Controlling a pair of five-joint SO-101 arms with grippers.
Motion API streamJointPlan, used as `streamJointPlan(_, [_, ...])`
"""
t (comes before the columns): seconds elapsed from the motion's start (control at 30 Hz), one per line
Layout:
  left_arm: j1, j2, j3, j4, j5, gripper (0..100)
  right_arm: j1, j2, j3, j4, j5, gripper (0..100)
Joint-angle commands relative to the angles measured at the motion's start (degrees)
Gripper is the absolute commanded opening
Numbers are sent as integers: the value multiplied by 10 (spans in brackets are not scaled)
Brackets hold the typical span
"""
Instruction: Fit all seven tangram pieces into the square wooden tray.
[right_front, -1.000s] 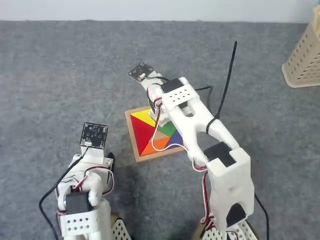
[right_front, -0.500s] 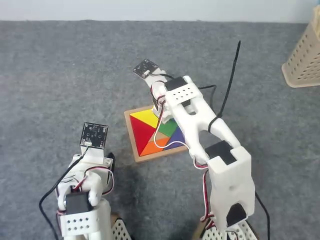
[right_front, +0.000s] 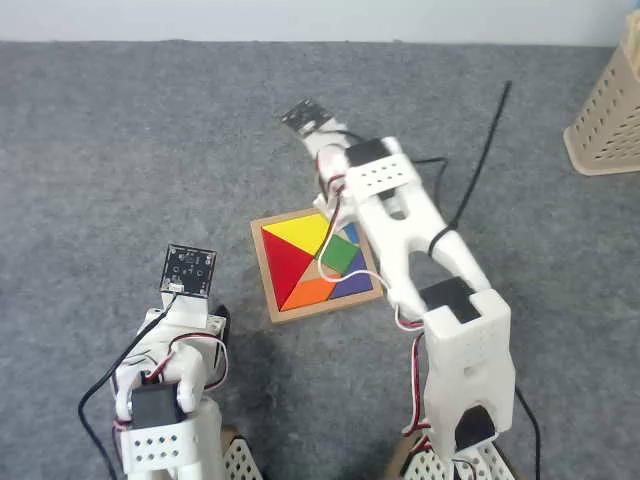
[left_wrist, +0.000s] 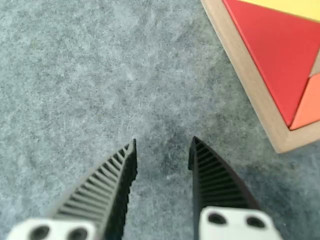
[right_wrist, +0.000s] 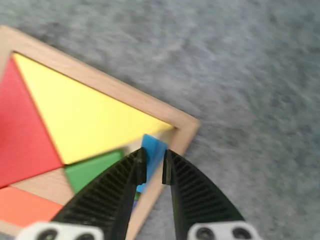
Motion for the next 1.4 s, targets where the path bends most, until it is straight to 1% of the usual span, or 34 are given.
streamJointPlan(0.0, [1,-4,-7,3,-3,168,26,-3,-39,9,-17,55])
streamJointPlan(0.43, [1,-4,-7,3,-3,168,40,-1,-39,9,-17,58])
streamJointPlan(0.7, [1,-4,-7,3,-3,168,35,52,-41,10,4,57])
streamJointPlan(0.97, [1,-4,-7,3,-3,168,15,48,-50,29,3,55])
streamJointPlan(1.03, [1,-4,-7,3,-3,168,15,31,-50,38,0,54])
streamJointPlan(1.17, [1,-4,-7,3,-3,168,18,-16,-46,62,-39,44])
streamJointPlan(1.23, [1,-4,-7,3,-3,168,13,-31,-33,68,-40,7])
streamJointPlan(1.37, [1,-4,-7,3,-3,168,-3,-49,7,66,-42,6])
